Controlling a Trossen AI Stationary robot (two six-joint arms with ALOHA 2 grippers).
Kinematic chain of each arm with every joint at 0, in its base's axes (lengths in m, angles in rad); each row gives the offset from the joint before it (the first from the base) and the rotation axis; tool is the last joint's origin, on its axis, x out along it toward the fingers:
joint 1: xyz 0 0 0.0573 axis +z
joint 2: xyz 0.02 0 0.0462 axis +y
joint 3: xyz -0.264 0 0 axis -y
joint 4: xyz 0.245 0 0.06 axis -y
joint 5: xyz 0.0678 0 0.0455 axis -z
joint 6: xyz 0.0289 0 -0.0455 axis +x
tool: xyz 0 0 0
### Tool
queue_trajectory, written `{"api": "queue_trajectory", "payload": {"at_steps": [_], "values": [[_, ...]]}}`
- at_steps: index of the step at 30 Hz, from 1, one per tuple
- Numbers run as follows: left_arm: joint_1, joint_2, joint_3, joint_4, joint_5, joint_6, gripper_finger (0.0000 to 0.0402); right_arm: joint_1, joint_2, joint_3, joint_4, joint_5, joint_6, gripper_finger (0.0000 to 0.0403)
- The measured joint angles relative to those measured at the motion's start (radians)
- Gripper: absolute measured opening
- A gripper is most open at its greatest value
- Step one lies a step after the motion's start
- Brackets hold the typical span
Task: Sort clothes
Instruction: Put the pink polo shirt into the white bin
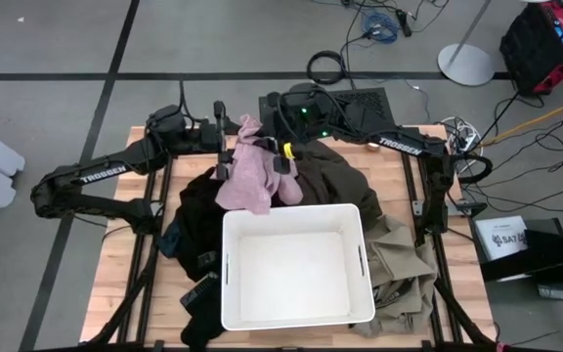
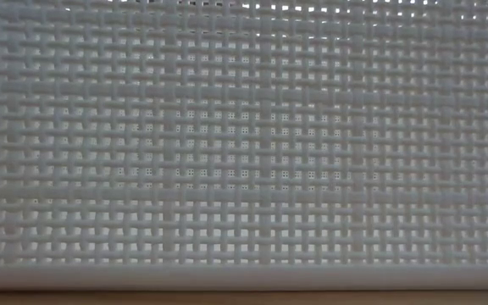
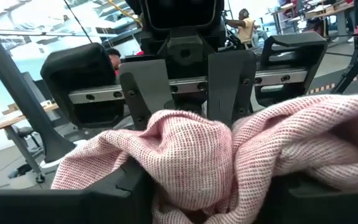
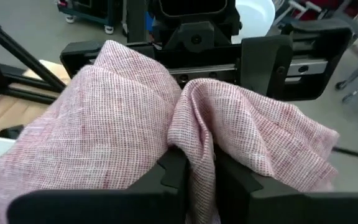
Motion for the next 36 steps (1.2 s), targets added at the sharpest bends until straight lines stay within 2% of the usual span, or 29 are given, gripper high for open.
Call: {"api": "queue_trajectory", "payload": {"at_steps": [5,8,15,23,36], "values": [[0.000,0.001,0.000,-0.006,-0.004,-0.001,0.0188,0.025,-0.002,0.000,0.011,0.018,-0.107,0.0046],[0.000,0.000,0.001,-0.005,-0.006,-0.001,0.0189,0.037,-0.003,0.000,0.030,0.071,-0.136,0.0051],[0.001,0.002,0.001,-0.035,-0.020,-0.012,0.0186,0.038,-0.002,0.000,0.022,0.098,-0.133,0.0033],[0.001,0.004,0.001,-0.056,-0.020,-0.003,0.0130,0.030,-0.001,0.000,-0.029,0.091,-0.088,0.0018],[0.002,0.001,0.002,-0.084,-0.021,-0.028,0.0142,0.036,0.000,-0.002,0.041,0.095,-0.141,0.0018]]}}
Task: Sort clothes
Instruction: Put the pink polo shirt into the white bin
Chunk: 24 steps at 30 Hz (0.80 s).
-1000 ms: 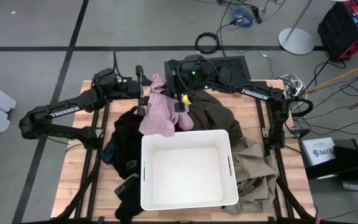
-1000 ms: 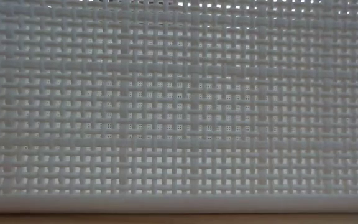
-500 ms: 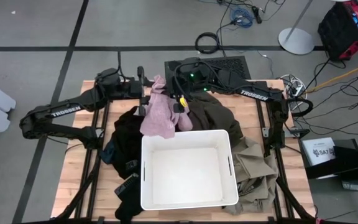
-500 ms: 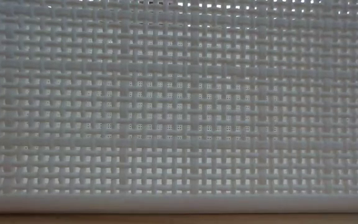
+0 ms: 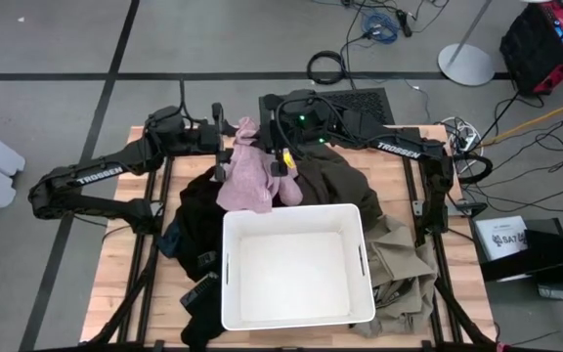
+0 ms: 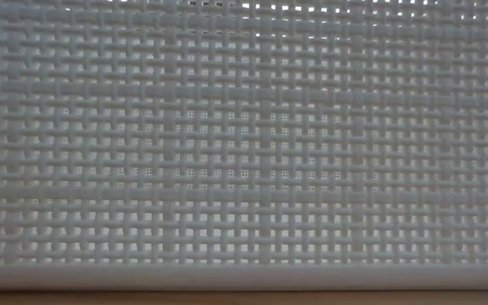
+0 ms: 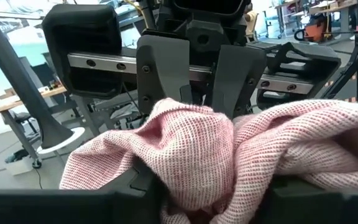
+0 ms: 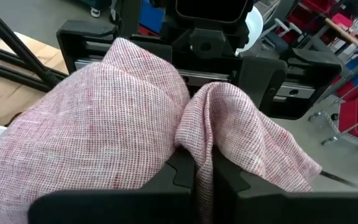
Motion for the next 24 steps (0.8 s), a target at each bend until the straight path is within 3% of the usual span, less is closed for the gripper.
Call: {"api": "queue_trajectory", "payload": {"at_steps": [18,24], "values": [[0.000,0.000,0.001,-0.078,-0.002,-0.014,0.0145,-0.002,-0.001,-0.001,0.002,0.007,0.011,0.0018],[0.000,0.016,-0.009,-0.215,-0.011,-0.012,0.0144,-0.001,-0.019,0.006,0.068,0.000,-0.009,0.0019]]}}
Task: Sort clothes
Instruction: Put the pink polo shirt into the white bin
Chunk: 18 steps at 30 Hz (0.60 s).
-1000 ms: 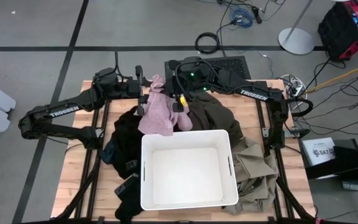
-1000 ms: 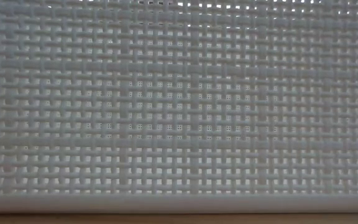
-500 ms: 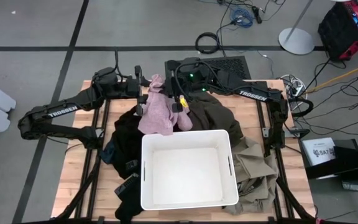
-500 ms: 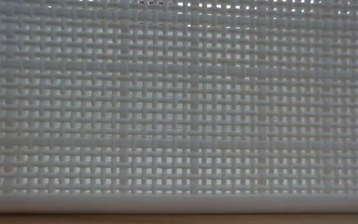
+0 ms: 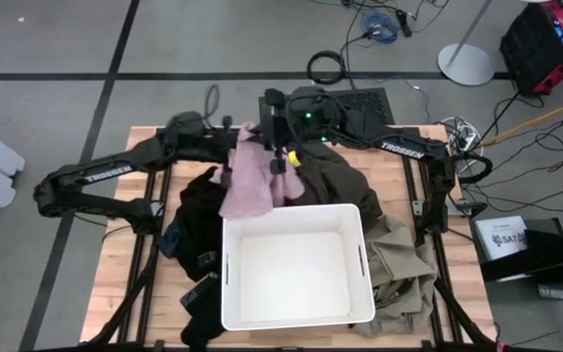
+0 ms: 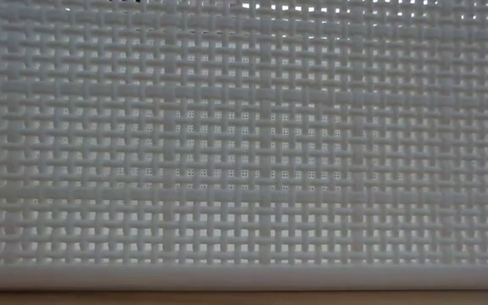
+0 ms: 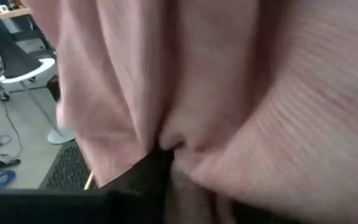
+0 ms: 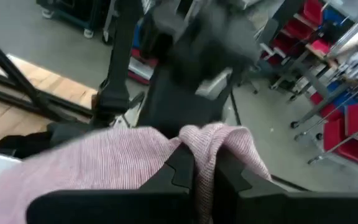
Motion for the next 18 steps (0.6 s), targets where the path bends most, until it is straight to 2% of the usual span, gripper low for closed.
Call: {"api": "queue_trajectory", "payload": {"at_steps": [3,8,14,16,18], "values": [[-0.002,-0.009,0.000,0.015,0.008,0.001,0.0144,0.002,0.009,0.000,0.021,-0.005,0.002,0.0028],[-0.003,-0.006,0.001,0.079,0.006,0.004,0.0145,0.001,0.010,0.000,0.010,-0.004,0.057,0.0066],[-0.009,-0.008,0.001,0.147,0.082,-0.020,0.0143,0.002,0.010,0.001,-0.035,0.042,0.080,0.0102],[-0.016,-0.009,0.001,0.156,0.090,-0.021,0.0125,0.001,0.011,0.001,-0.056,0.079,0.061,0.0108],[-0.016,-0.010,0.001,0.157,0.080,-0.021,0.0087,0.000,0.011,0.001,-0.063,0.105,0.042,0.0111]]}}
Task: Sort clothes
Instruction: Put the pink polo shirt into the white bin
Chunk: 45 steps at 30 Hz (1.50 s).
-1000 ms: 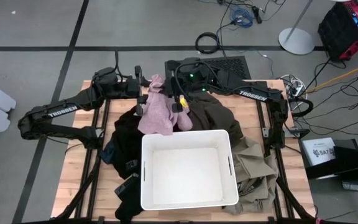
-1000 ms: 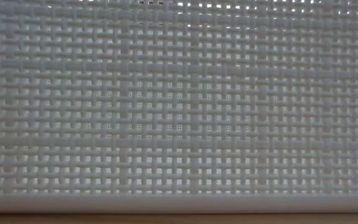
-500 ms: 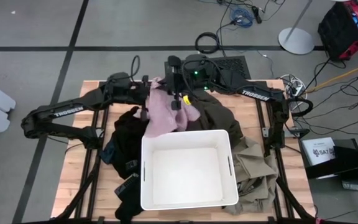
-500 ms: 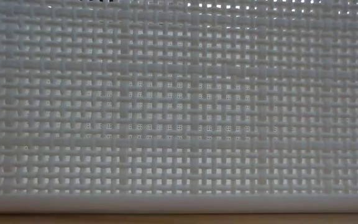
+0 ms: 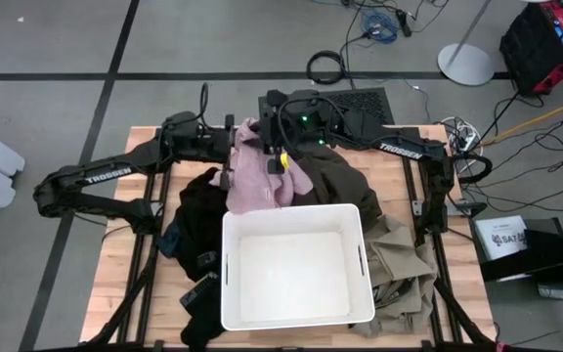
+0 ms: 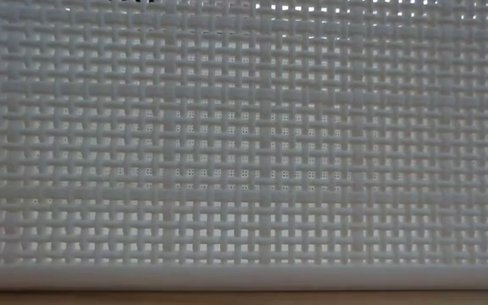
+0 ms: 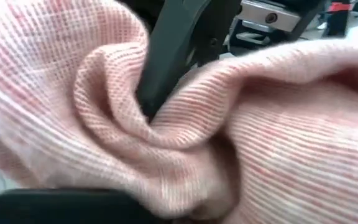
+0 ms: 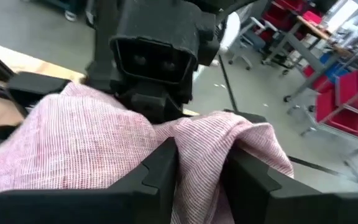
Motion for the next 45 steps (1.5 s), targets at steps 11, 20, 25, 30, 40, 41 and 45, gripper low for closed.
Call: {"api": "queue_trajectory", "payload": {"at_steps": [11,20,25,30,40,41,45], "values": [[0.011,-0.055,0.002,0.043,-0.188,0.002,0.0020,0.007,-0.104,-0.002,-0.025,0.007,-0.056,0.0110],[0.063,-0.185,0.011,0.141,-0.300,-0.043,0.0020,0.006,-0.264,-0.002,-0.239,0.006,0.067,0.0109],[0.059,-0.203,0.129,0.160,-0.261,-0.144,0.0020,0.004,-0.305,-0.003,-0.406,0.055,0.134,0.0109],[0.036,-0.165,0.290,0.161,-0.205,-0.354,0.0020,-0.004,-0.329,-0.003,-0.513,0.180,0.211,0.0109],[-0.095,-0.026,0.546,0.222,-0.170,-0.736,0.0020,-0.112,-0.364,-0.004,-0.596,0.578,0.342,0.0109],[-0.116,-0.010,0.567,0.237,-0.170,-0.773,0.0020,-0.132,-0.364,-0.004,-0.615,0.579,0.357,0.0109],[-0.221,0.057,0.665,0.271,-0.170,-0.859,0.0020,-0.215,-0.363,-0.004,-0.709,0.576,0.433,0.0109]]}}
